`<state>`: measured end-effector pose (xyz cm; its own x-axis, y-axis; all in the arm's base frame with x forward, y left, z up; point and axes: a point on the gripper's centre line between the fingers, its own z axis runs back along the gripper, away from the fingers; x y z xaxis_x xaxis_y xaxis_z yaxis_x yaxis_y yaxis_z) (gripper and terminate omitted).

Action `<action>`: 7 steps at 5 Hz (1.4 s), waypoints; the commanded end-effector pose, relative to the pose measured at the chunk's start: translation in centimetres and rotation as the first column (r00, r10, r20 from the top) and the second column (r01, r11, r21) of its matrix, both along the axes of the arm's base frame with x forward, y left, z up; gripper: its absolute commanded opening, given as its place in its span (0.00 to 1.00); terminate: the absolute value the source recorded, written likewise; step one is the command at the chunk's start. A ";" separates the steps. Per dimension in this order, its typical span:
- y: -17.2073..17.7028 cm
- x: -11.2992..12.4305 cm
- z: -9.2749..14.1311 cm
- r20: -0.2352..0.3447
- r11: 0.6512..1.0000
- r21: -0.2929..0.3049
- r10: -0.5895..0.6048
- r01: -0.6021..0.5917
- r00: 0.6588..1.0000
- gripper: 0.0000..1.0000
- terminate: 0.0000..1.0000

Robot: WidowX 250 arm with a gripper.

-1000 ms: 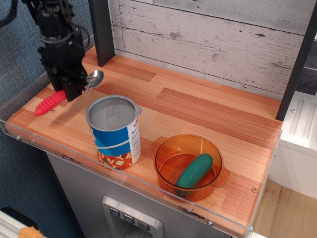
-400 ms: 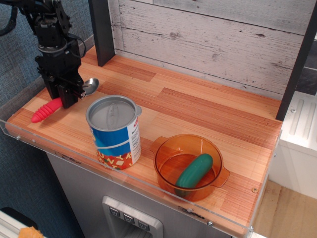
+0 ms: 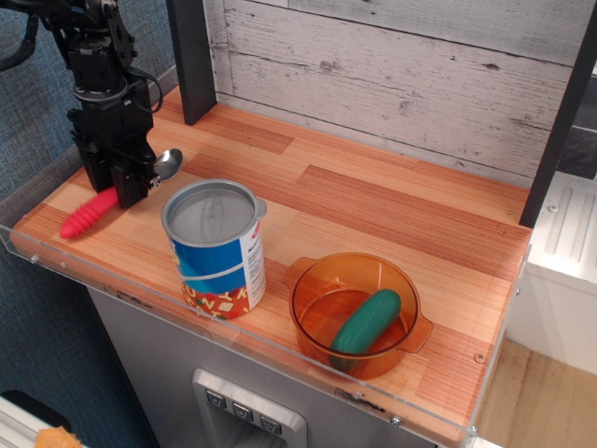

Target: Move the spoon to the left of the can.

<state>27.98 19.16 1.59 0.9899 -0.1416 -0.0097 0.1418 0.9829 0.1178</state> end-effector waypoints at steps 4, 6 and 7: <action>-4.0 0.7 5.9 0.005 0.996 0.034 -0.087 0.086 0.996 1.00 0.00; -7.5 1.2 10.4 0.078 0.982 0.011 -0.190 0.190 0.979 1.00 0.00; -10.1 0.6 13.0 0.124 0.981 0.037 -0.195 0.192 0.973 1.00 0.00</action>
